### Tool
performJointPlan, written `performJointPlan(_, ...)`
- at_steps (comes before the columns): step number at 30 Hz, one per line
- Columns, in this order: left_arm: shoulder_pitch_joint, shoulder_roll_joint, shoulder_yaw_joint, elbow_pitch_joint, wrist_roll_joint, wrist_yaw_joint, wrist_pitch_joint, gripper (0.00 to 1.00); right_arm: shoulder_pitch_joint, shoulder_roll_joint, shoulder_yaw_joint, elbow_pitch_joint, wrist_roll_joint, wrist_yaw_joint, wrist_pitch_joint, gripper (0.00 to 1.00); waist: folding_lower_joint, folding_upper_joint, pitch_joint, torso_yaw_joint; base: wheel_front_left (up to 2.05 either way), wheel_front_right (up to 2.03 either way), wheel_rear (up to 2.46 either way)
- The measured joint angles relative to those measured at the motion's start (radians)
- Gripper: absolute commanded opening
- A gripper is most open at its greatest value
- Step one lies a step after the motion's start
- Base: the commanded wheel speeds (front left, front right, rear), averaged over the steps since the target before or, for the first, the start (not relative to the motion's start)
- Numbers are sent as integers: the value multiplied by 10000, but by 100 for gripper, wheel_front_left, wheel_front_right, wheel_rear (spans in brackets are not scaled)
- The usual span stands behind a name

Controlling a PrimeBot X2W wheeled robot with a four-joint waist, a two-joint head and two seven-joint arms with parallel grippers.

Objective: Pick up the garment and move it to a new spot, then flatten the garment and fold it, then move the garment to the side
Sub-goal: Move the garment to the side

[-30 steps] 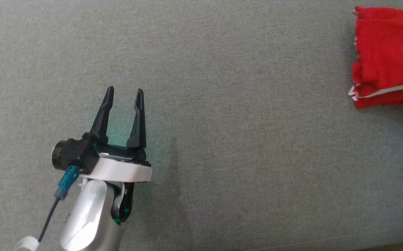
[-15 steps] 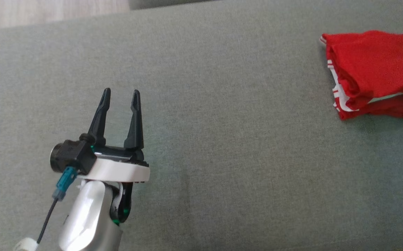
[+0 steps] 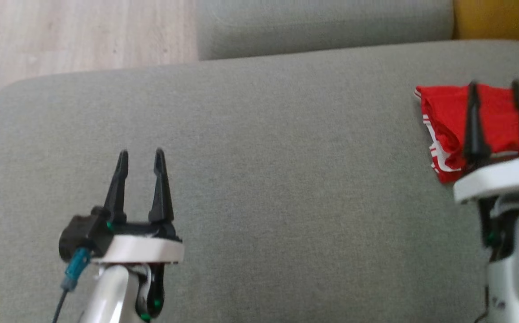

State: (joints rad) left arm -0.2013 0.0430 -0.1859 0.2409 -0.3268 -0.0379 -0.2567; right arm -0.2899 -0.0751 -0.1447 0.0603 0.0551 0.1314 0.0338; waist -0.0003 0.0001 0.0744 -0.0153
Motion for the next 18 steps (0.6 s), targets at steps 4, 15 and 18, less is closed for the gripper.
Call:
performJointPlan(4,445,4,44,46,-42,119,0,100,604,215,136,460,706,0,-541,100,0,0,-279,137,0,0,0)
performJointPlan(15,1336,31,199,-330,-608,389,0,100,2069,293,1106,2671,1956,0,-2646,100,2,0,-541,261,0,0,0)
performJointPlan(18,1354,31,146,-255,-468,387,0,100,2045,293,1095,2966,1925,0,-2734,100,3,0,-525,238,0,0,0)
